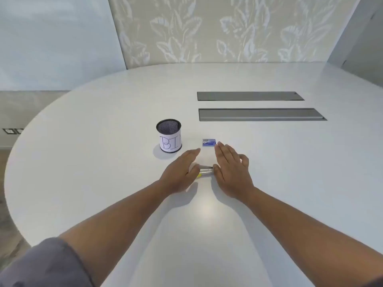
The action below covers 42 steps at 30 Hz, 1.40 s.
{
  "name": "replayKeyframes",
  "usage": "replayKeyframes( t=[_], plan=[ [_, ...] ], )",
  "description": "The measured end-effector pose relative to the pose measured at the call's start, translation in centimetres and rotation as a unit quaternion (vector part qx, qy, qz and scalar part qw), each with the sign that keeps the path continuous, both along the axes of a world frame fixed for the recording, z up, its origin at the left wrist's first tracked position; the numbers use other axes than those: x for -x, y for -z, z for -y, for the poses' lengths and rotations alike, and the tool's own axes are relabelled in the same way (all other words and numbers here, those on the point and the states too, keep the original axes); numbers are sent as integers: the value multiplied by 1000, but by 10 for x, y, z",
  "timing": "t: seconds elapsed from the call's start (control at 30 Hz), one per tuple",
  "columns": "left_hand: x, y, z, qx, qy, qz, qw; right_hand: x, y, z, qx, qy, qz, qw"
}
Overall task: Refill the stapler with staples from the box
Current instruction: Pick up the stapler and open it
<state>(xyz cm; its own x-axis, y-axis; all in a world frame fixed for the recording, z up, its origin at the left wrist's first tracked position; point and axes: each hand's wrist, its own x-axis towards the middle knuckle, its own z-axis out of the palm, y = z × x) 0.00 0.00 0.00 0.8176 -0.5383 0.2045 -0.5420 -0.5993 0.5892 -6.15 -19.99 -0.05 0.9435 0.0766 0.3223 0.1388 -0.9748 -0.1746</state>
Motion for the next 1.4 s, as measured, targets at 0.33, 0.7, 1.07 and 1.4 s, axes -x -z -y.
replayKeyframes(
  t=[0.33,0.7,1.07,1.4],
  plan=[
    [-6,13,-5,44,-23,-59,997,-4,8,1,-65,-2,-53,996],
    [-4,23,-4,28,-31,-11,999,-8,11,2,-92,-29,-61,993],
    [-8,18,-3,137,-61,-76,986,-17,14,-10,-199,-7,-102,975],
    [-17,1,8,332,-148,-261,894,-14,19,-10,-259,-60,-82,961]
  ],
)
